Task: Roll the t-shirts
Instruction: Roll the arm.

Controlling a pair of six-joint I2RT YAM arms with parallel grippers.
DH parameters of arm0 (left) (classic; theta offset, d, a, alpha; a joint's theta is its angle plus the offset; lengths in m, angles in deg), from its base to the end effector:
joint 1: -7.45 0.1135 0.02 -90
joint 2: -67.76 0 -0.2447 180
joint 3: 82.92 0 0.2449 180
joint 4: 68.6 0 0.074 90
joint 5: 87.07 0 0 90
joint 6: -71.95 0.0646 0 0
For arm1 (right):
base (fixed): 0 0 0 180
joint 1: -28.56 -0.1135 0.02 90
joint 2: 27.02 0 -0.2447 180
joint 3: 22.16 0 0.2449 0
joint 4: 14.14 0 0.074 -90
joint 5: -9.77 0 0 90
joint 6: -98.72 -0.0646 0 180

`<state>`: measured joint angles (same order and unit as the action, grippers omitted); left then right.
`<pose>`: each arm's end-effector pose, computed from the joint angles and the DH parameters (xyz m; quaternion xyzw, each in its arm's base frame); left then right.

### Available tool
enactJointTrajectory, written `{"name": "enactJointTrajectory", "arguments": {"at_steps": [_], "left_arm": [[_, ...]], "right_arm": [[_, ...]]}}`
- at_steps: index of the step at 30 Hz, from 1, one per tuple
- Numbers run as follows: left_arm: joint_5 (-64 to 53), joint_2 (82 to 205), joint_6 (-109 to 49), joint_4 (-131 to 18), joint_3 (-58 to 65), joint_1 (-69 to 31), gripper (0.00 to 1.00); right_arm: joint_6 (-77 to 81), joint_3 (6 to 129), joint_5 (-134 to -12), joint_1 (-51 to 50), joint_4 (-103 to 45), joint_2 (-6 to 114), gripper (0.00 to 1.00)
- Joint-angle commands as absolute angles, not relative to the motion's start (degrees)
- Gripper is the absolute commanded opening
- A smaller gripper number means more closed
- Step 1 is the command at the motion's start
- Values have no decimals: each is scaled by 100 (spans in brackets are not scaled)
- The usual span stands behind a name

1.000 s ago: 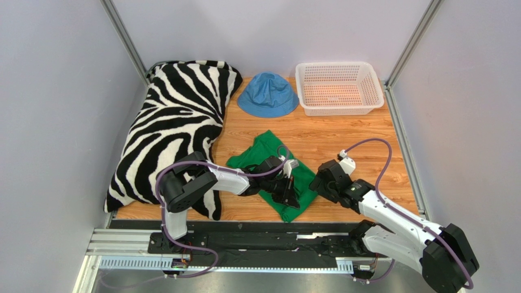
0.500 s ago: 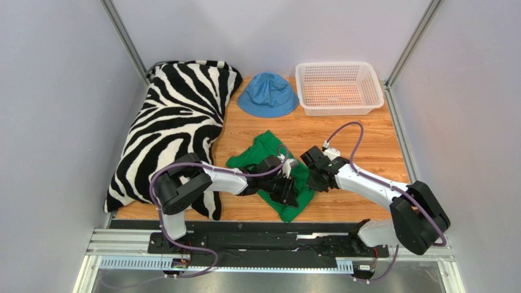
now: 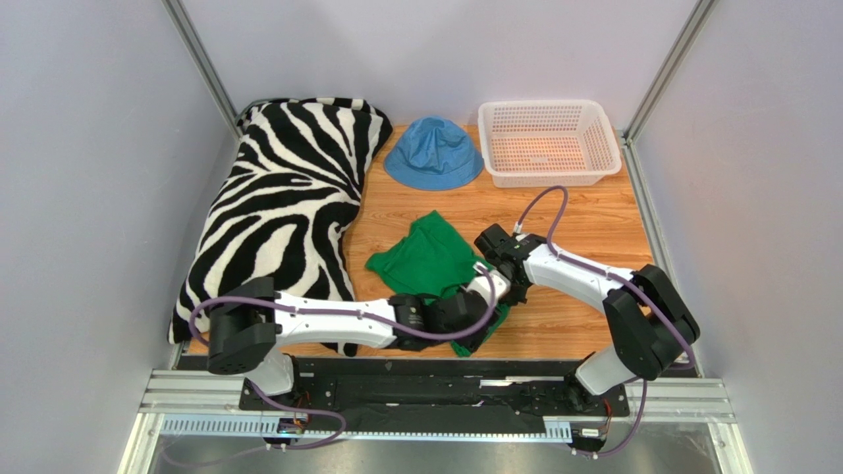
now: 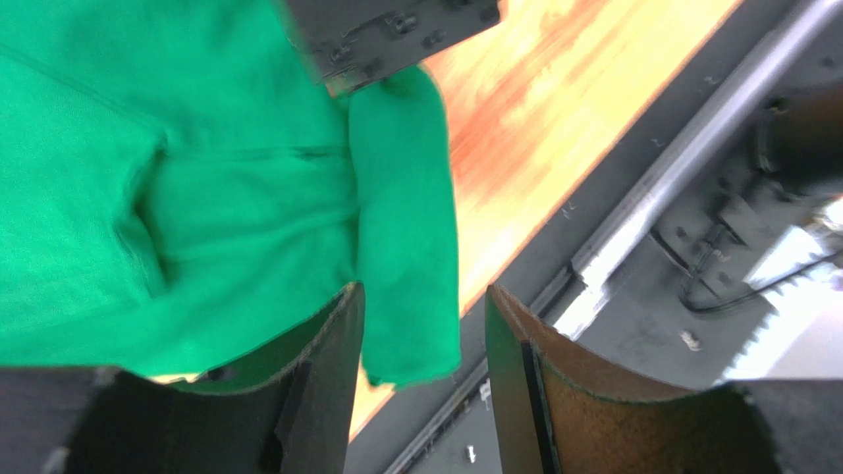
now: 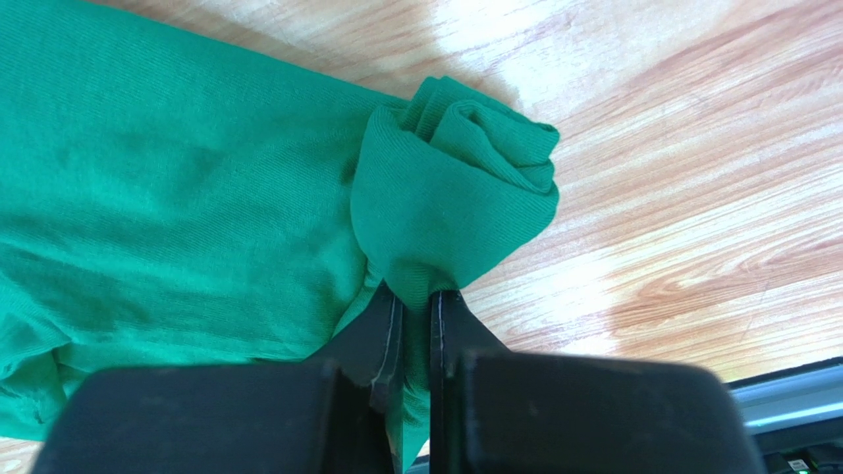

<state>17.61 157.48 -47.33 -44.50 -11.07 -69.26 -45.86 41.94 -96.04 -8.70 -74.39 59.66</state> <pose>0.0972 -0.3401 0.1918 0.3168 0.8504 -0.2521 0.3361 0.2088 0.1367 0.1287 0.1573 0.9760 -0.0510 0.1417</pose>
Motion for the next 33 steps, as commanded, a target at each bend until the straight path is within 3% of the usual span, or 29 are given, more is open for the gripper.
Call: {"name": "enactJointTrajectory", "arguments": {"at_steps": [1, 8, 16, 19, 20, 22, 23, 24, 27, 28, 33], "left_arm": [[4015, 16504, -3950, -3623, -239, -7630, 56], [4942, 17884, -3870, -2920, 702, -8018, 57], [5443, 18465, -3870, -2445, 1133, -8044, 54], [5321, 18545, -3896, -2462, 1116, -8044, 42], [5268, 18528, -3914, -2479, 1098, -8044, 31], [5119, 18492, -3975, -2515, 1037, -8036, 21], [5031, 18414, -4037, -2523, 1011, -8044, 13], [4926, 18352, -4089, -2576, 923, -8027, 8], [4347, 18027, -4335, -2707, 678, -7948, 2], [3892, 17870, -4406, -2734, 615, -7835, 1], [2370, 17368, -5021, -3260, -7, -7351, 0]], "right_arm": [[-4515, 4282, -9631, -853, -7534, 6298, 0], [-4533, 4388, -9543, -844, -7517, 6430, 0], [-4603, 4283, -9534, -844, -7464, 6404, 0], [-4603, 4221, -9543, -836, -7421, 6351, 0], [-4612, 4195, -9543, -836, -7412, 6282, 0], [-4577, 4160, -9596, -844, -7359, 6211, 0], [-4568, 4160, -9596, -844, -7333, 6106, 3], [-4551, 4151, -9622, -844, -7307, 6062, 13], [-4471, 4098, -9701, -853, -7166, 5659, 38], [-4436, 4063, -9727, -853, -7113, 5526, 51], [-4340, 3949, -9877, -853, -6894, 4754, 65]]}}
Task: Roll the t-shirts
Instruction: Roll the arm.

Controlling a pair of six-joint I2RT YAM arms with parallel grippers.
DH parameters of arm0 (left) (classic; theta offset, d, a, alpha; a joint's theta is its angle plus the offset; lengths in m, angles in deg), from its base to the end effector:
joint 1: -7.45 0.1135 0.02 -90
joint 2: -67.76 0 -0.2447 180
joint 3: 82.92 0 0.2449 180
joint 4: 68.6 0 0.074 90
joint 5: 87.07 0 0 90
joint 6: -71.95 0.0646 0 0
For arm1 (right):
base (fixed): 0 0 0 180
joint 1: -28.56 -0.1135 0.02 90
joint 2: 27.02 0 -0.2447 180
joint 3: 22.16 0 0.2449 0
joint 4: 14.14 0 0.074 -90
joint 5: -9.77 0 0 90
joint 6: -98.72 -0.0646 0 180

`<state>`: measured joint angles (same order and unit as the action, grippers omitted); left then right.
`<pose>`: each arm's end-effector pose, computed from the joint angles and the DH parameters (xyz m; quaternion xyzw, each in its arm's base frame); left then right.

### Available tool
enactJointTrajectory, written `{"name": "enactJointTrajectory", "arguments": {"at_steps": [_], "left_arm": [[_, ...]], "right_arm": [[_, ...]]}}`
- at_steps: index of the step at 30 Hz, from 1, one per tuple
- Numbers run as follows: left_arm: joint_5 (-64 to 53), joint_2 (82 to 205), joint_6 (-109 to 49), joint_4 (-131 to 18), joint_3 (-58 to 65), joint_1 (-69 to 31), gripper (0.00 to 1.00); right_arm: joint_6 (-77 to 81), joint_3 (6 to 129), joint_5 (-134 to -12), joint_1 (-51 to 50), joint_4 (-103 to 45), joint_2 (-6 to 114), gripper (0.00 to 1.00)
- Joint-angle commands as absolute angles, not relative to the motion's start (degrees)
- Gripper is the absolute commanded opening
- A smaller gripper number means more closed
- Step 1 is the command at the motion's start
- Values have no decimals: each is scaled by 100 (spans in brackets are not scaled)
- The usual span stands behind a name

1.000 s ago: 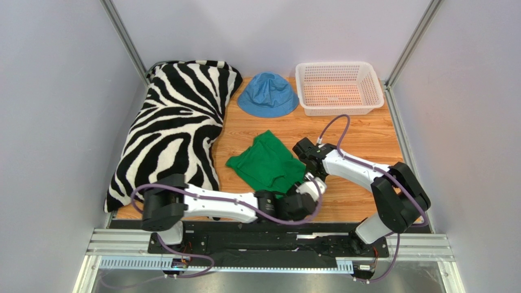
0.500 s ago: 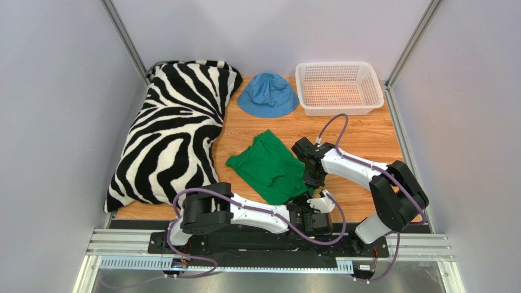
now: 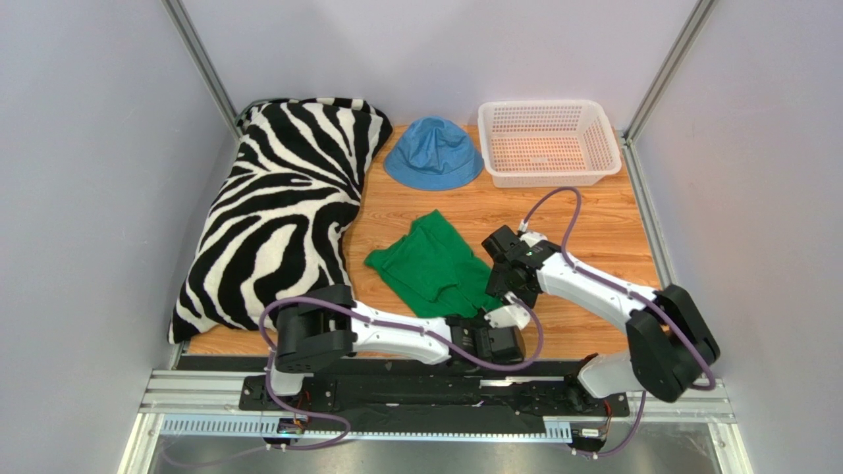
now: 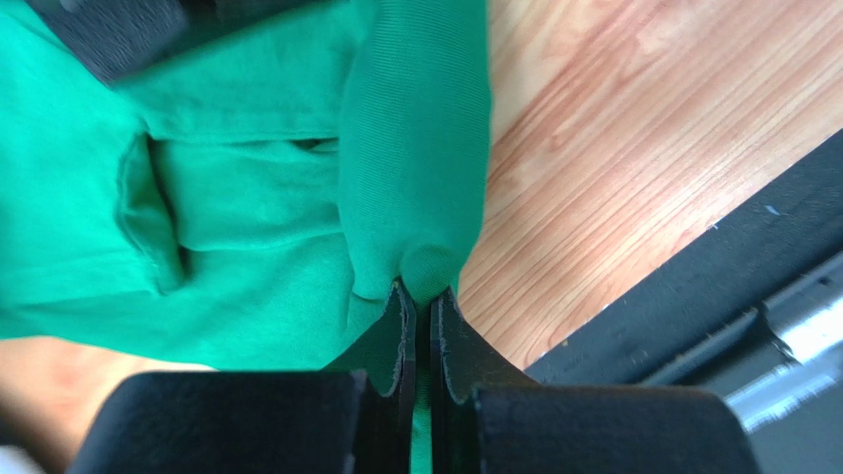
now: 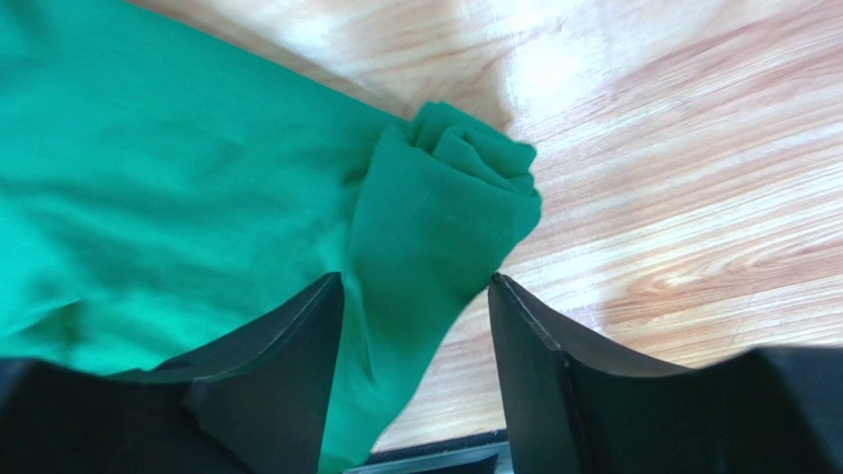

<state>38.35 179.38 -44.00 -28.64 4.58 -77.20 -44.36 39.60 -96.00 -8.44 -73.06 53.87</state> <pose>0.0736 -0.3839 0.1270 0.3956 0.8426 -0.0069 0.3653 0.2029 0.1309 0.1416 0.1519 0.9735 -0.0234 0.1694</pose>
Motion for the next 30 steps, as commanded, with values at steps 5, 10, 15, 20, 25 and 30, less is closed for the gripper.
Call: {"name": "enactJointTrajectory", "arguments": {"at_steps": [5, 10, 15, 20, 25, 30], "left_arm": [[840, 16999, -5547, -3946, -658, -6649, 0], [-669, 16954, -6023, -4869, -1327, -6006, 0], [-1754, 17130, -6568, -5696, -1767, -5505, 0], [-2158, 17305, -6778, -5871, -1872, -5267, 0], [-2449, 17446, -7025, -6171, -2039, -5118, 0], [-2467, 17481, -7026, -6171, -2092, -5074, 0]], "right_arm": [[-4269, 3607, -9903, -853, -6586, 3962, 68], [-4462, 2747, -9825, -862, -6059, 2925, 68], [-4717, 1911, -9692, -897, -5461, 1686, 68], [-4770, 1375, -9622, -897, -5092, 1113, 68], [-4814, 1180, -9622, -897, -4784, 1402, 66], [-4674, 1241, -9727, -897, -4617, 1929, 62]]}}
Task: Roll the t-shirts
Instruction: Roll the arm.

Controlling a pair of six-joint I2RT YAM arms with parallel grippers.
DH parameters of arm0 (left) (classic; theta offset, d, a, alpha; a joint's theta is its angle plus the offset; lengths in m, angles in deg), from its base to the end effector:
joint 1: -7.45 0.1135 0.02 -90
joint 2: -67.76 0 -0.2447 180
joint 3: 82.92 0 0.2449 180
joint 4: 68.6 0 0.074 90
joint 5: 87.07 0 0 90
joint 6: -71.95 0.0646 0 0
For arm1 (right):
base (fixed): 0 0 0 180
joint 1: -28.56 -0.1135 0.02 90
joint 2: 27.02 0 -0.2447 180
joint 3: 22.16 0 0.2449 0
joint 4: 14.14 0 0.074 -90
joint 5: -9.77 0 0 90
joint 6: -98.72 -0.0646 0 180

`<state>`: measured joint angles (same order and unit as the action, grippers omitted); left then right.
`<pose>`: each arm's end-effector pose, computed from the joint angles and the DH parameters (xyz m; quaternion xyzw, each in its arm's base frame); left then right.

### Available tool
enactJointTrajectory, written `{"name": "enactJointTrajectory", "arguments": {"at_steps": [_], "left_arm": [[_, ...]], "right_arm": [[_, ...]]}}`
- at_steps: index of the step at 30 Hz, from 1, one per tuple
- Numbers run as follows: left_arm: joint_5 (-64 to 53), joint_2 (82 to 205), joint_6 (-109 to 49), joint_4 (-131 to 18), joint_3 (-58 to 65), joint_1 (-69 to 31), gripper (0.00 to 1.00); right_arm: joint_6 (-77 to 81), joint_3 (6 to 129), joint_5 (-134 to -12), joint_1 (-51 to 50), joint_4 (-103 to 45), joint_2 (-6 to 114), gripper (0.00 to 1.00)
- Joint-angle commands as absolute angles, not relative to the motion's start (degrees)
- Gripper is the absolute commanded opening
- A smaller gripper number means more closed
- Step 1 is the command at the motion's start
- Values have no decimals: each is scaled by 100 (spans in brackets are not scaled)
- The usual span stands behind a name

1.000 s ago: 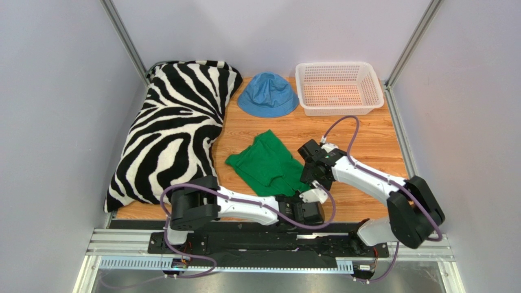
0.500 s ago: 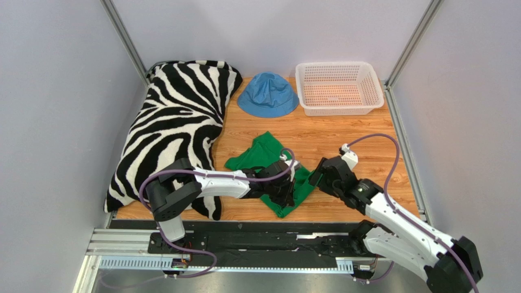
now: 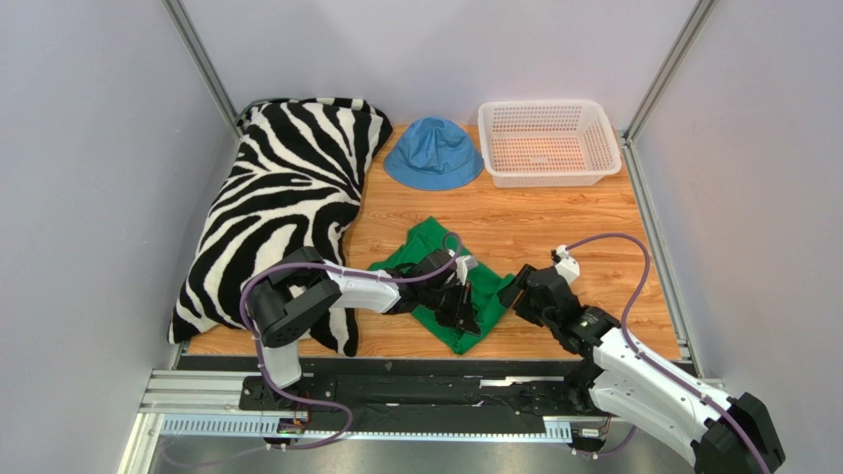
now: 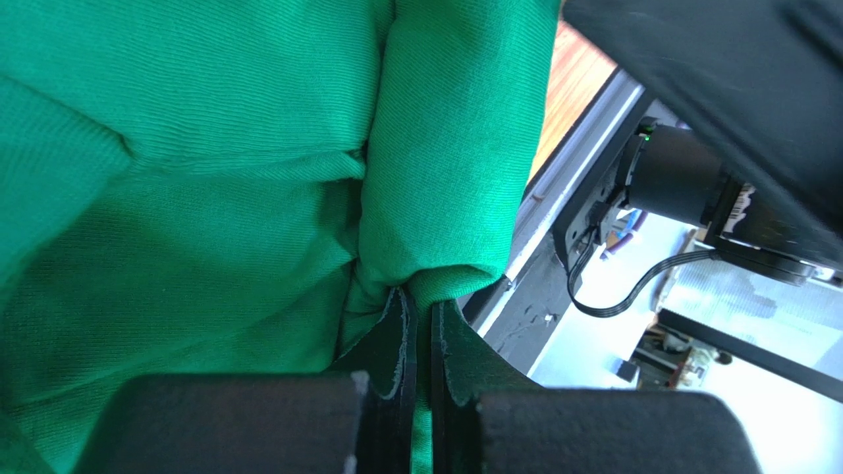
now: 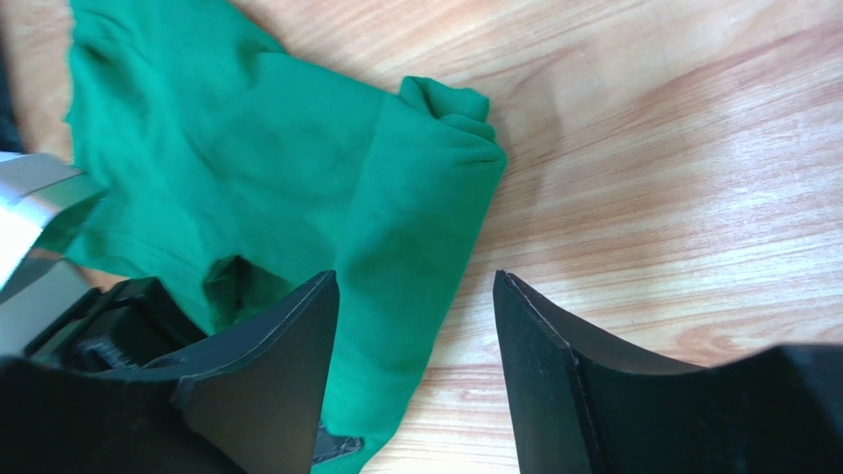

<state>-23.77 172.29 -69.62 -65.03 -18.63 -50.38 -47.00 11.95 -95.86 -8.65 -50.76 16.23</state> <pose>0.1689 -0.3230 0.1010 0.1393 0.8887 -0.4342 0.0472 0.1528 0.0941 0.1447 0.1981 0.8976 0.1837 0.3483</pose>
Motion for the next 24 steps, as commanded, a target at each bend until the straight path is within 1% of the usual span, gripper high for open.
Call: {"name": "enactJointTrajectory", "arguments": {"at_steps": [1, 4, 6, 8, 9, 13, 15, 16, 17, 18, 19, 20, 22, 24], "left_arm": [[-2467, 17490, -7026, -6180, -2101, -5065, 0], [-2467, 17481, -6982, -6197, -2119, -5065, 0], [-2467, 17464, -6964, -6206, -2136, -5065, 0], [-2467, 17438, -6946, -6224, -2145, -5065, 0], [-2484, 17438, -6929, -6224, -2145, -5065, 0], [-2555, 17429, -6850, -6215, -2101, -5065, 1], [-2581, 17359, -6771, -6189, -2075, -5065, 7], [-2546, 17298, -6666, -6110, -2049, -5074, 14], [-2511, 17227, -6604, -6049, -2031, -5074, 18], [-2363, 17061, -6464, -5961, -2022, -5065, 26], [-2283, 16973, -6393, -5830, -1996, -5065, 29], [-2108, 16885, -6349, -5767, -1996, -5065, 32], [-2001, 16682, -6209, -5671, -1978, -5056, 41], [-1922, 16490, -6165, -5696, -1995, -5074, 44]], "right_arm": [[-4656, 1259, -9728, -897, -4608, 2113, 62], [-4630, 1382, -9754, -888, -4573, 2386, 62], [-4595, 1443, -9780, -888, -4529, 2624, 59], [-4551, 1593, -9824, -888, -4581, 2860, 51], [-4516, 1672, -9850, -888, -4608, 2932, 45], [-4402, 2050, -9991, -897, -4941, 3283, 38], [-4357, 2287, -10009, -888, -5170, 3519, 31], [-4322, 2392, -10009, -888, -5275, 3608, 25], [-4304, 2602, -10044, -888, -5537, 3705, 17], [-4270, 2735, -10044, -888, -5679, 3941, 14], [-4234, 2858, -10061, -888, -5819, 4056, 12], [-4190, 3094, -10079, -888, -6108, 4196, 7], [-4155, 3297, -10105, -888, -6365, 4538, 4], [-4102, 3526, -10097, -897, -6611, 4707, 2]]}}
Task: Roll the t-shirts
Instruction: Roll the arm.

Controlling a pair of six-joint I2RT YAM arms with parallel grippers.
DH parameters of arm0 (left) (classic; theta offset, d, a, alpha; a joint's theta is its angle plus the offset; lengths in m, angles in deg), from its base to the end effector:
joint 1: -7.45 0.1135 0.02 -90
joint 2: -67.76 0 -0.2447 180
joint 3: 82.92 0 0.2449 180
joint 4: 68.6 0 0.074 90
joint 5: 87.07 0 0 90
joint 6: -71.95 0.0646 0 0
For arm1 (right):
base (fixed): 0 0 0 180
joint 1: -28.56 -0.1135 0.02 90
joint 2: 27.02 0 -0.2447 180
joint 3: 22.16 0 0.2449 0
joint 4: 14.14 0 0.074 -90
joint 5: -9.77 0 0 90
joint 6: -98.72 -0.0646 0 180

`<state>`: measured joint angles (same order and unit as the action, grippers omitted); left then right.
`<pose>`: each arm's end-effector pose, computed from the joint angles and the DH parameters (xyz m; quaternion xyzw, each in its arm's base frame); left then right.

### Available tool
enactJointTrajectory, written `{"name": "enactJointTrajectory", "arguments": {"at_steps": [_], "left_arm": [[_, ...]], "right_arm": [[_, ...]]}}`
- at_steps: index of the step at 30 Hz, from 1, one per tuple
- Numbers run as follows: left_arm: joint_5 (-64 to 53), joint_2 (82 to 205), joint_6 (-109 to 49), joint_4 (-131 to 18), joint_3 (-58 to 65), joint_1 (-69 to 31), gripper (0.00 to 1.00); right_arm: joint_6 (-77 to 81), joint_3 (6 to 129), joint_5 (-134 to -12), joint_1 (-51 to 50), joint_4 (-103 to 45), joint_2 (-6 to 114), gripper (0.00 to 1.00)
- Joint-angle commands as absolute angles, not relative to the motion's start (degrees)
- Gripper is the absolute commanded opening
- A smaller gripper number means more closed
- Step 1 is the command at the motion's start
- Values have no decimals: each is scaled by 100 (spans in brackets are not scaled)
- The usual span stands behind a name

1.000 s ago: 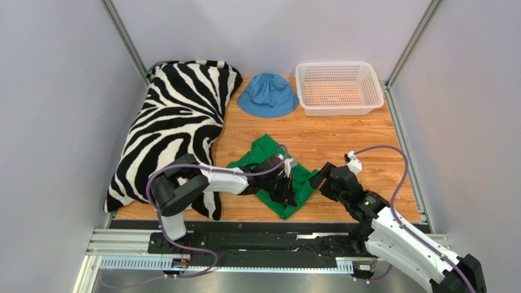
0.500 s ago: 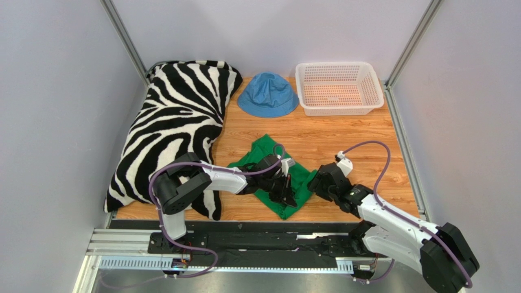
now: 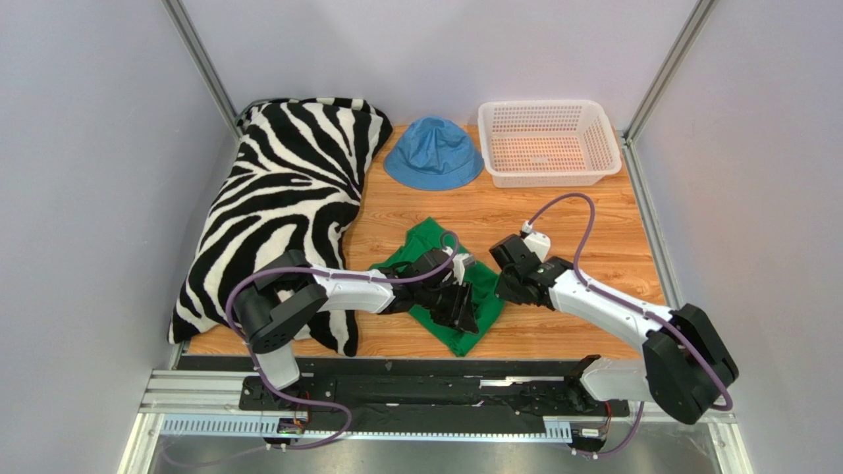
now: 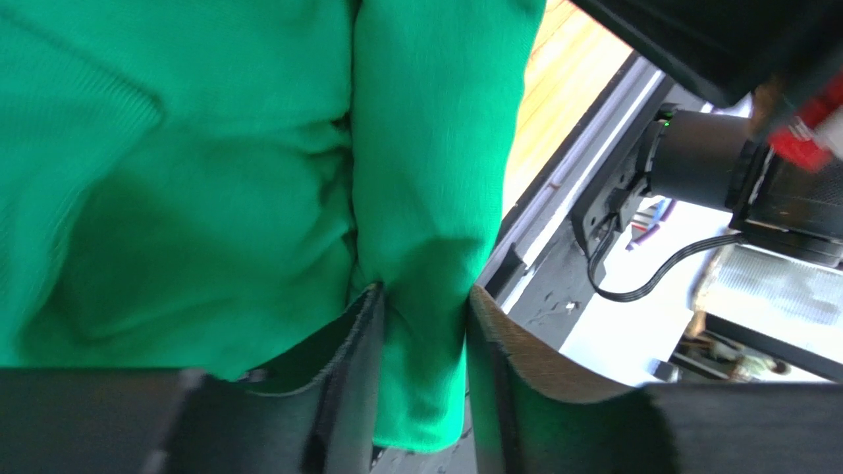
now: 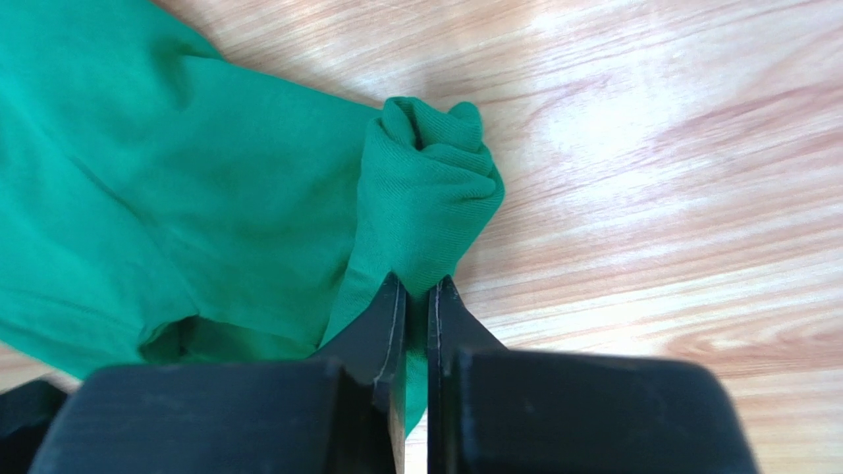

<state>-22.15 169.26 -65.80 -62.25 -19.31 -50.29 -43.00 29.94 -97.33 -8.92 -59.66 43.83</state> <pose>0.1674 -0.3165 0.1104 0.1624 0.8886 -0.4232 0.0705 0.1945 0.1252 0.1437 0.1523 0.9525 0.0514 0.2585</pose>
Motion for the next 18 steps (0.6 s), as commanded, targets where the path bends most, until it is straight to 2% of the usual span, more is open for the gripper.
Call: {"name": "enactJointTrajectory", "arguments": {"at_steps": [1, 10, 14, 18], "left_arm": [[-1878, 16410, -6147, -5688, -2013, -5074, 45], [-553, 15075, -5892, -5653, -2469, -5223, 47], [1244, 14529, -5506, -5196, -2330, -5872, 47], [2760, 14694, -5032, -4670, -1848, -6681, 48]], "right_arm": [[-4093, 3605, -10105, -897, -6682, 4847, 1], [-3970, 4264, -10009, -897, -7297, 5533, 0], [-3997, 4545, -9921, -906, -7560, 5815, 0], [-4023, 4801, -9798, -915, -7728, 6157, 0]]}}
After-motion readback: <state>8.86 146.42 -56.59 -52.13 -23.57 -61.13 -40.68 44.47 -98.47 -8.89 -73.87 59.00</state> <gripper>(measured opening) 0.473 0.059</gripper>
